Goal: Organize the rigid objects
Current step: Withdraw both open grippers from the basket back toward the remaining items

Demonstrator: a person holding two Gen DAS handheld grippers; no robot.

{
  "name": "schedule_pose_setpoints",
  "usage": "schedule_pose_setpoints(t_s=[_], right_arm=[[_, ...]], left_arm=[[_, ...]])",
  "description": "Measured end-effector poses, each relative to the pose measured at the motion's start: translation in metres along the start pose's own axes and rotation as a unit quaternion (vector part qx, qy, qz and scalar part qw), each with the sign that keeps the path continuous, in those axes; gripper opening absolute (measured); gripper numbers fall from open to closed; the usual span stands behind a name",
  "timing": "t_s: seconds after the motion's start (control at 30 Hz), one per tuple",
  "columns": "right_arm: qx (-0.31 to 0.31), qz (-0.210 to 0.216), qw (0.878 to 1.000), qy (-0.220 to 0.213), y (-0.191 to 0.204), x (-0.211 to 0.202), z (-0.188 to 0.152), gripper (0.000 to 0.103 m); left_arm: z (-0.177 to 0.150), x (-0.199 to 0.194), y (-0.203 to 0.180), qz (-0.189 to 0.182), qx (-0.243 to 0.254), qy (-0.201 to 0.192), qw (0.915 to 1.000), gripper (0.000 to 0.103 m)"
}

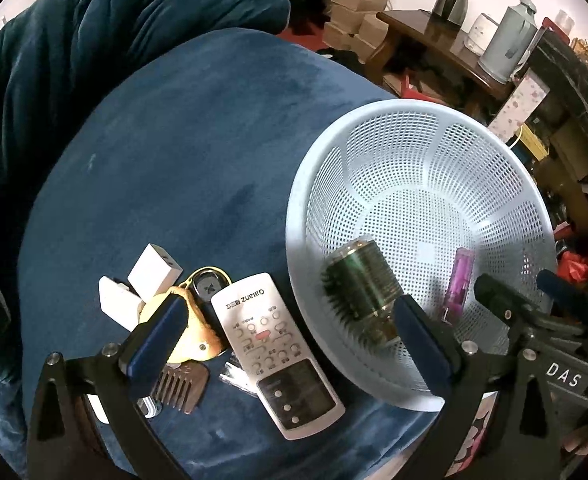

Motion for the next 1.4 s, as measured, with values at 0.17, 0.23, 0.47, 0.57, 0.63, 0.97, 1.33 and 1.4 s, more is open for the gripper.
schedule_pose_setpoints(t_s=[0.17, 0.23, 0.47, 0.57, 0.63, 0.97, 1.33, 1.4], right_arm=[[-0.005, 0.0, 1.0, 0.0, 0.005, 0.001, -0.001, 0.103], [-0.004, 0.002, 1.0, 0.0, 0.005, 0.0, -0.001, 0.103], [-0.009, 0.004, 1.0, -0.001, 0.014, -0.002, 0.0, 0.103], [-0.014, 0.006, 1.0, -0.002, 0.019, -0.004, 0.001, 0.103], [-0.019, 0.008, 1.0, -0.003, 0.023, -0.005, 0.002, 0.103], [-0.039, 0.018, 0.999, -0.006, 0.046, -0.008, 0.006, 0.103], [-0.064, 0.033, 0.997, -0.005, 0.079, -0.012, 0.004, 0.103], [-0.072, 0.036, 0.997, -0.005, 0.086, -0.013, 0.003, 0.103]], left_arm=[[-0.002, -0.001, 0.003, 0.001, -0.002, 0.006, 1.0, 0.102], [-0.002, -0.002, 0.003, 0.0, -0.001, 0.005, 1.0, 0.102], [-0.003, -0.008, 0.011, 0.001, -0.006, 0.004, 1.0, 0.102], [-0.004, -0.01, 0.017, 0.002, -0.014, 0.004, 0.9999, 0.102], [-0.005, -0.011, 0.022, 0.003, -0.018, 0.004, 0.9998, 0.102], [-0.012, -0.014, 0.053, 0.01, -0.048, 0.008, 0.9988, 0.102], [-0.022, -0.021, 0.089, 0.022, -0.079, 0.008, 0.9966, 0.102], [-0.025, -0.022, 0.095, 0.023, -0.084, 0.009, 0.9962, 0.102]])
Point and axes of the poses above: each gripper's, at about its wrist camera, not at the fingertips, and x roughly the way its jaws point, y to its left, z to its top, the point moved 9 cm from there along x, roughly the way its jaws point, and after that the axes turned 13 degrees about -x, right-handed, at the moved point
